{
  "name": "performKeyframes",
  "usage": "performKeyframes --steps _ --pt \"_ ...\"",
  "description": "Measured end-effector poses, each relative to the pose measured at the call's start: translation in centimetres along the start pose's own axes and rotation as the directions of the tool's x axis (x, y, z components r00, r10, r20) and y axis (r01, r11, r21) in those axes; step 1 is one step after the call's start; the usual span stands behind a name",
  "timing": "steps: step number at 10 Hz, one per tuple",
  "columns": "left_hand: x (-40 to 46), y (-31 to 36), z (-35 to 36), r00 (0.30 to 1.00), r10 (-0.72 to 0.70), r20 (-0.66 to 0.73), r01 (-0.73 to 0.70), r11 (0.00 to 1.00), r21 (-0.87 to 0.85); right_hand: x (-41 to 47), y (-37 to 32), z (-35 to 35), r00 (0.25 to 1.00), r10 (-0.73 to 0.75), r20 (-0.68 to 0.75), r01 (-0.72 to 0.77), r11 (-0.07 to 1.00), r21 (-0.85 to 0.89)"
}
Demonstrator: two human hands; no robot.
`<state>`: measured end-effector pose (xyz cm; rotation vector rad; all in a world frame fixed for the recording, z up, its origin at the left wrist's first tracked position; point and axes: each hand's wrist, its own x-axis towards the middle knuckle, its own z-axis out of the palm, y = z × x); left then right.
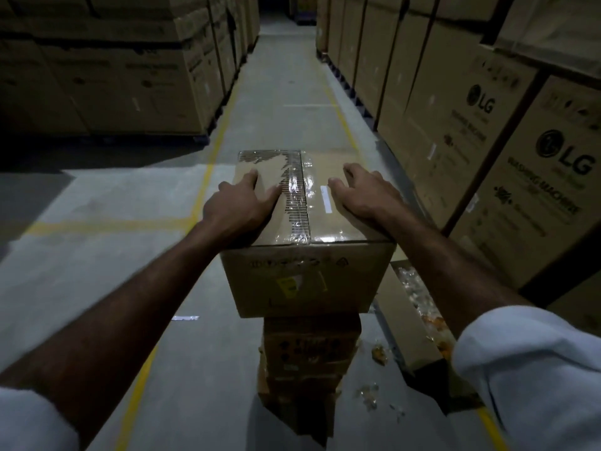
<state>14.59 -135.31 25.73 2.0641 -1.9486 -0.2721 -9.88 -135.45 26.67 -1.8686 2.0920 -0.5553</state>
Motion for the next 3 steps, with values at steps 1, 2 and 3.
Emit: performKeyframes --steps 1,2,3 --pt "-0.5 -0.1 0.1 1.000 -0.029 0.003 0.029 1.000 0.008 -0.5 -0.2 0.2 1.000 0.003 0.025 -0.002 1.000 -0.023" --pt "-0.9 0.0 -0.4 0.999 -0.031 0.037 0.033 0.997 -0.066 -0.6 -0.7 -0.1 0.999 0.008 0.033 -0.006 0.998 -0.062" --pt "-2.0 0.2 -1.3 1.000 0.000 0.018 0.003 0.992 -0.130 -1.7 -1.4 -0.5 1.000 -0.005 -0.023 0.001 0.987 -0.158"
